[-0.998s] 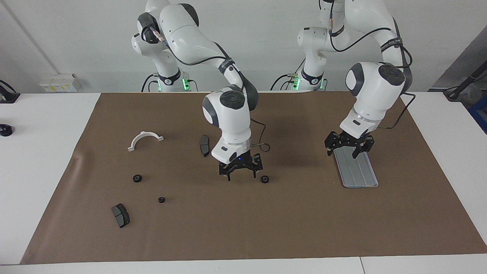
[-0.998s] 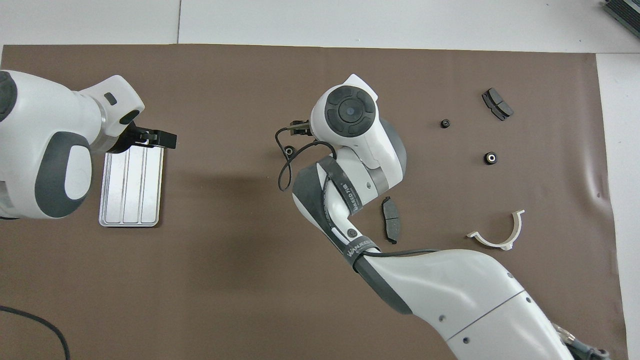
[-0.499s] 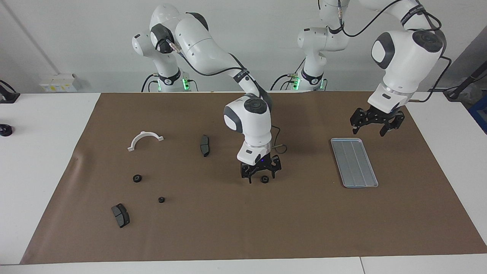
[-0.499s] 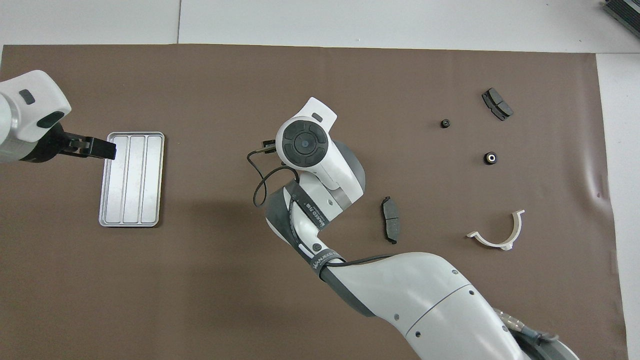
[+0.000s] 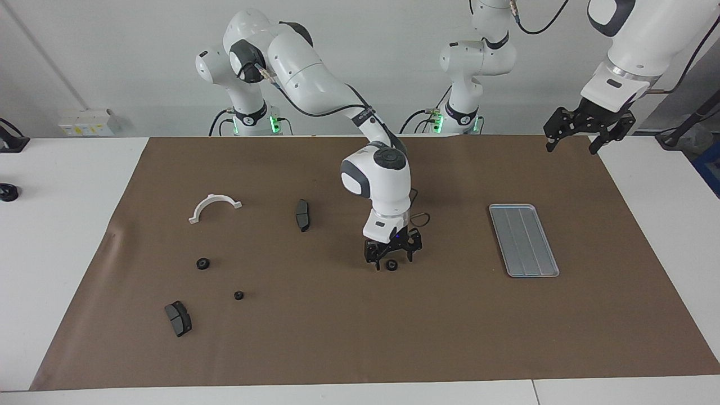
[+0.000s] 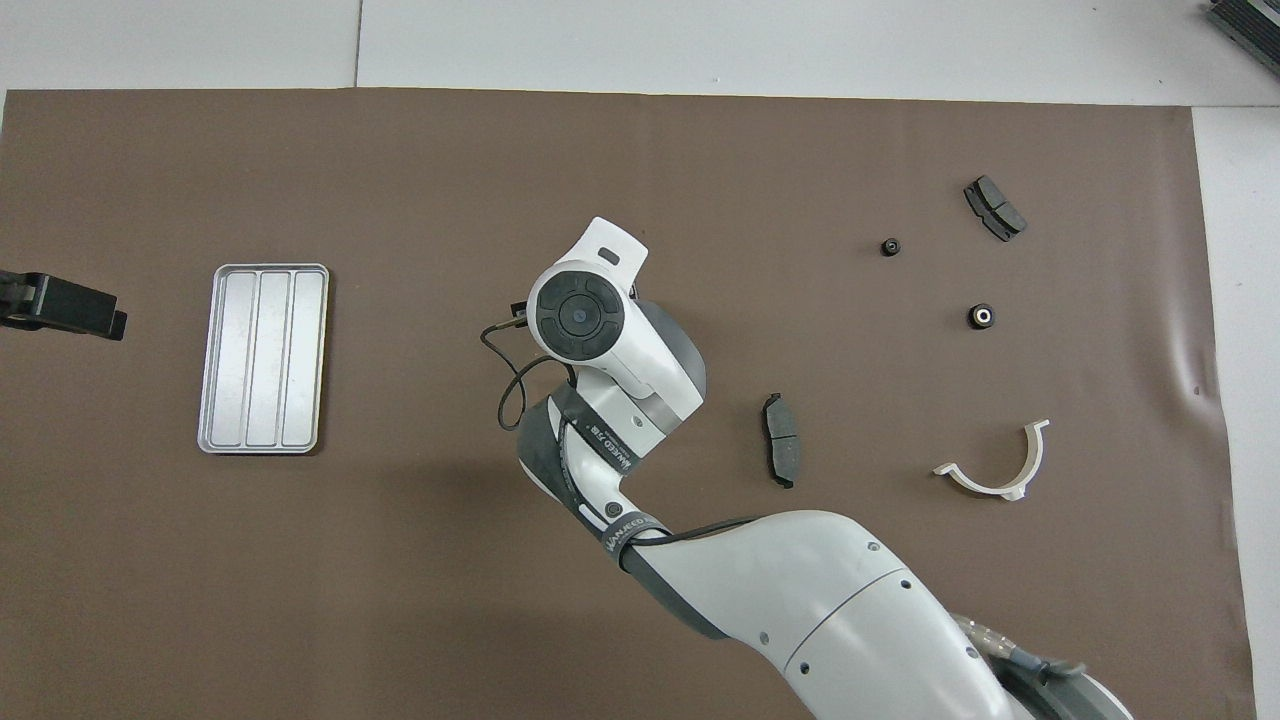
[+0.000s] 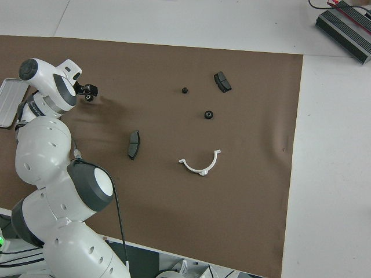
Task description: Place bearing gear from tray to pile
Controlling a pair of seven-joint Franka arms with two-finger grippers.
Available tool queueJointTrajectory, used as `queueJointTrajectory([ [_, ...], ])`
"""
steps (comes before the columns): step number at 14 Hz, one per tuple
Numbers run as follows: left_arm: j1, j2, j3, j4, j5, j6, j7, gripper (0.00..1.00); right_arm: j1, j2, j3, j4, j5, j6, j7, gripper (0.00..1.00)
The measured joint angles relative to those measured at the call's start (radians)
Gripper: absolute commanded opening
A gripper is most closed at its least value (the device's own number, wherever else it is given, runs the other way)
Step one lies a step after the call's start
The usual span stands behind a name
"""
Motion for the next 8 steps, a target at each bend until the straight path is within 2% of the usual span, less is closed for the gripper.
queueJointTrajectory([
  [1, 0.000, -0.007, 0.000, -0.005, 0.000, -0.007, 0.000, 1.00, 0.000, 0.001, 0.000, 0.000, 0.000, 0.000, 0.000, 0.76],
  [6, 0.000, -0.042, 0.000, -0.092, 0.000, 0.022, 0.000, 1.00, 0.000, 0.001, 0.000, 0.001, -0.001, 0.000, 0.000, 0.51],
  [8, 0.000, -0.045, 0.000, -0.097, 0.000, 0.026, 0.000, 1.00, 0.000, 0.001, 0.000, 0.001, -0.001, 0.000, 0.000, 0.50],
])
